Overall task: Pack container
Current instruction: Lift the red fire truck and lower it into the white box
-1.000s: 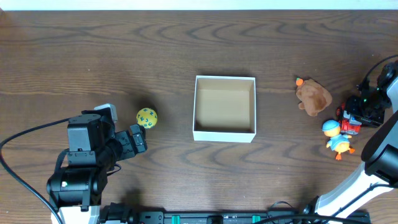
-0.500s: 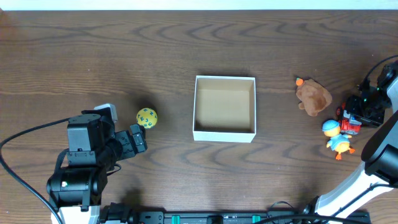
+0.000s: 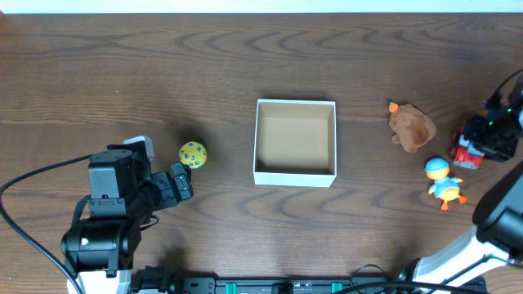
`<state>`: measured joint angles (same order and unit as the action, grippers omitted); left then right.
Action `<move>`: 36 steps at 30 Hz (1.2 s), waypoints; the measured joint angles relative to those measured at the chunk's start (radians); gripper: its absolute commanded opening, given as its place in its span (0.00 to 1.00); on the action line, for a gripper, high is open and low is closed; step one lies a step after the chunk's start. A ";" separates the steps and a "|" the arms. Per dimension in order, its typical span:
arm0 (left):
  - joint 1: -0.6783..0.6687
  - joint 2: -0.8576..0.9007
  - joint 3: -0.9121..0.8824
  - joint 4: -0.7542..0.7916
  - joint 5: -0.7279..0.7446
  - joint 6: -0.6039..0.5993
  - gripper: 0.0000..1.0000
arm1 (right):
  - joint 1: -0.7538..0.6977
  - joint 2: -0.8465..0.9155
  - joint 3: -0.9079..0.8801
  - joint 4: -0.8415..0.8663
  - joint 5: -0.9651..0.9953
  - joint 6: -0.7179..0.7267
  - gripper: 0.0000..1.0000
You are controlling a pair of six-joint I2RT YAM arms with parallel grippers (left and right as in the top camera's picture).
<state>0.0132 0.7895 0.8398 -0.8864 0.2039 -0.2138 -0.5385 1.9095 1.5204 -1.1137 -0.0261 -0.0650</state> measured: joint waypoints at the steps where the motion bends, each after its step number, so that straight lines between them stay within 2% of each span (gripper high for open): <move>1: 0.000 0.000 0.000 0.000 0.000 0.000 0.98 | 0.002 -0.022 0.000 0.000 -0.001 0.003 0.08; 3: 0.000 0.000 0.000 0.000 0.000 0.000 0.98 | 0.015 -0.090 0.002 -0.001 -0.008 0.007 0.01; 9: 0.000 0.000 0.000 0.000 0.000 0.000 0.98 | 0.155 -0.326 0.007 -0.028 -0.053 0.042 0.01; 13: 0.000 0.000 0.000 0.000 0.000 0.000 0.98 | 0.339 -0.458 0.011 -0.018 -0.064 0.105 0.01; 18: 0.000 0.000 0.000 0.001 0.000 0.000 0.98 | 0.655 -0.540 0.018 0.077 -0.051 0.278 0.01; 22: 0.000 0.000 0.000 0.000 0.000 0.000 0.98 | 0.858 -0.518 0.019 0.125 0.005 0.435 0.01; 27: 0.000 0.000 0.000 0.000 0.000 0.000 0.98 | 1.022 -0.415 0.019 0.127 0.078 0.610 0.01; 36: 0.000 0.000 0.000 0.000 0.000 0.000 0.98 | 1.070 -0.153 0.019 0.108 0.114 0.752 0.01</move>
<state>0.0132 0.7895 0.8398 -0.8860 0.2039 -0.2134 0.5312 1.7565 1.5391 -1.0061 0.0879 0.6865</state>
